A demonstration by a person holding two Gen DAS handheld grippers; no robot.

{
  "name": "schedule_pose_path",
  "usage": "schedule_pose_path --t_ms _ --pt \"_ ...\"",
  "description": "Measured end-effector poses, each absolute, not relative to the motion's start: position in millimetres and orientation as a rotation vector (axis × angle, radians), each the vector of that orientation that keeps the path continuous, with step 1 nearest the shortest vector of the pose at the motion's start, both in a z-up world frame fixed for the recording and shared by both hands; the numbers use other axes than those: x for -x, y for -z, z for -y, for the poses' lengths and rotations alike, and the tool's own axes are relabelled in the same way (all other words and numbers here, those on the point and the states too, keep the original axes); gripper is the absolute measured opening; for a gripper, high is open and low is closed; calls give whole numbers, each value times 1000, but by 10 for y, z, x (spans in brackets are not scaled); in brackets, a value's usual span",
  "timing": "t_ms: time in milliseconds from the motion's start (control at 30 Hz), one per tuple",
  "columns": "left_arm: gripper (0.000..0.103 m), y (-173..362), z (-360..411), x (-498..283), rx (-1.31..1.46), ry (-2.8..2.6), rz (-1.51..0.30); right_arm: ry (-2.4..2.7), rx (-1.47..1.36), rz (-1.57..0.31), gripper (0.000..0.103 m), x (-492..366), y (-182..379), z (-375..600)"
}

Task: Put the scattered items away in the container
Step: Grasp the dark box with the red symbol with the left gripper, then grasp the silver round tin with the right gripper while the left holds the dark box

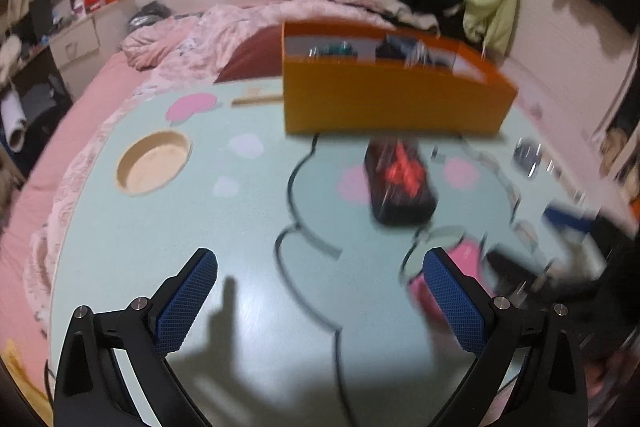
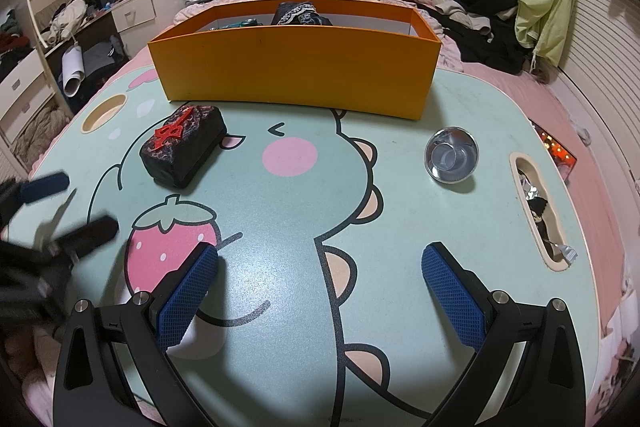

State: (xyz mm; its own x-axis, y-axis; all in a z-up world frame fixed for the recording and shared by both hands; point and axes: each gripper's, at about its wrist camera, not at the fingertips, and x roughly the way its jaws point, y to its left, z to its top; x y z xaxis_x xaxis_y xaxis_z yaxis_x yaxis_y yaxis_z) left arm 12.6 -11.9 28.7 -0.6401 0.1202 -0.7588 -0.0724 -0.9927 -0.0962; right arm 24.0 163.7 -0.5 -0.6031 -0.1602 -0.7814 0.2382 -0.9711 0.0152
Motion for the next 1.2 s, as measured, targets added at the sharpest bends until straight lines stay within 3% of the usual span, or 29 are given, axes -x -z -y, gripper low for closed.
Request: schedule_pose_path --t_ms 267,367,433,933,1200 --pt "101 -280 -253 370 1295 -2700 -22 2625 -1265 -131 102 -241 6 -1636" --pt "71 -154 -349 467 1360 -2671 -91 2624 -1263 -130 102 -241 8 -1637" --pt "40 -120 -367 466 1343 -2680 -129 2624 -1263 -130 102 -240 7 -1638" --pt "38 -172 -87 -234 1223 -2720 -15 2603 -1252 -92 102 -245 -23 -1641" --pt "38 -112 -2 -228 1230 -2727 25 2722 -1120 -97 102 -91 -357 -2124"
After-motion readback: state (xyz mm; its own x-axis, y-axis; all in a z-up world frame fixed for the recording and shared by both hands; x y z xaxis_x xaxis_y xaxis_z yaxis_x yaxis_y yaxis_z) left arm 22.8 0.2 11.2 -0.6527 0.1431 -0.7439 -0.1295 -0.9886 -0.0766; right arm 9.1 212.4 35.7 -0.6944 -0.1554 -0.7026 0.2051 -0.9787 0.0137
